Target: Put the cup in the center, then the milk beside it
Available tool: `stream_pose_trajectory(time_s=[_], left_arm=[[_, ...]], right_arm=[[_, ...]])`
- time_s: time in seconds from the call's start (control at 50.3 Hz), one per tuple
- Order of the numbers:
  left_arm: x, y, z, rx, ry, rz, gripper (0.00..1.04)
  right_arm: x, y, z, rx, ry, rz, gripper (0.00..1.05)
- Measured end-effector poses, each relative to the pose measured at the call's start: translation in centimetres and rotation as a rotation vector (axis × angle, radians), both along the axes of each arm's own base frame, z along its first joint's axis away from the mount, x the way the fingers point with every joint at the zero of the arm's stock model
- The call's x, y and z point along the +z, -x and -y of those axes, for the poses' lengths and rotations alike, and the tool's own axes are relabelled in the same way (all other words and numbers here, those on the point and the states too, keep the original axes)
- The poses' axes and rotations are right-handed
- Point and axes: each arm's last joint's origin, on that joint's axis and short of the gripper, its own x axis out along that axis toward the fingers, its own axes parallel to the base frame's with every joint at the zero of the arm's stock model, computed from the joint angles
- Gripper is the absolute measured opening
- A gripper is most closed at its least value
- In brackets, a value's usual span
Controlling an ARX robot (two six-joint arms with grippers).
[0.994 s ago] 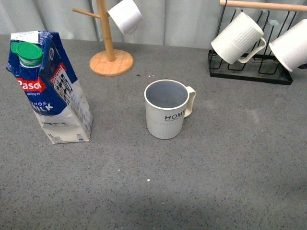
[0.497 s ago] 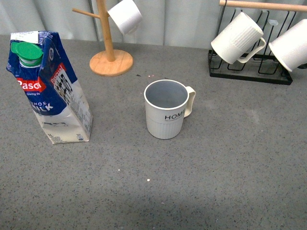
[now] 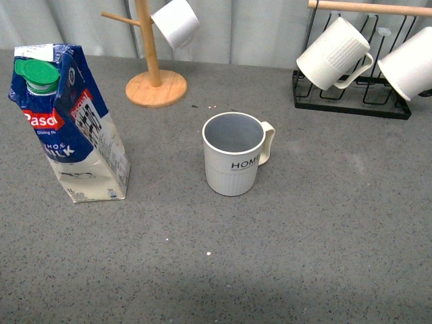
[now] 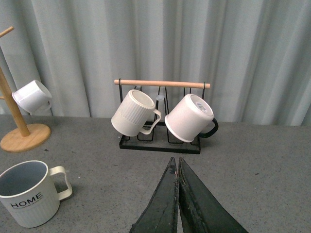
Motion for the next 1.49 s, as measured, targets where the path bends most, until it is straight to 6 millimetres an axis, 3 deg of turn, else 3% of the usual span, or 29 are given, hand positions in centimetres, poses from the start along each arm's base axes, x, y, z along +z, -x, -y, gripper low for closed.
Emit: stream_pose_trajectory(time_s=[0.994, 1.372, 1.491], left_arm=[[0.0, 0.0, 0.0, 0.000, 0.000, 0.000, 0.98], [0.0, 0.0, 0.0, 0.000, 0.000, 0.000, 0.98], [0.0, 0.0, 0.0, 0.000, 0.000, 0.000, 0.98]], right_arm=[[-0.3, 2.3, 0.0, 0.003, 0.000, -0.004, 0.01], [-0.3, 2.3, 0.0, 0.003, 0.002, -0.003, 0.57], [-0.3, 2.3, 0.0, 0.003, 0.002, -0.003, 0.80]])
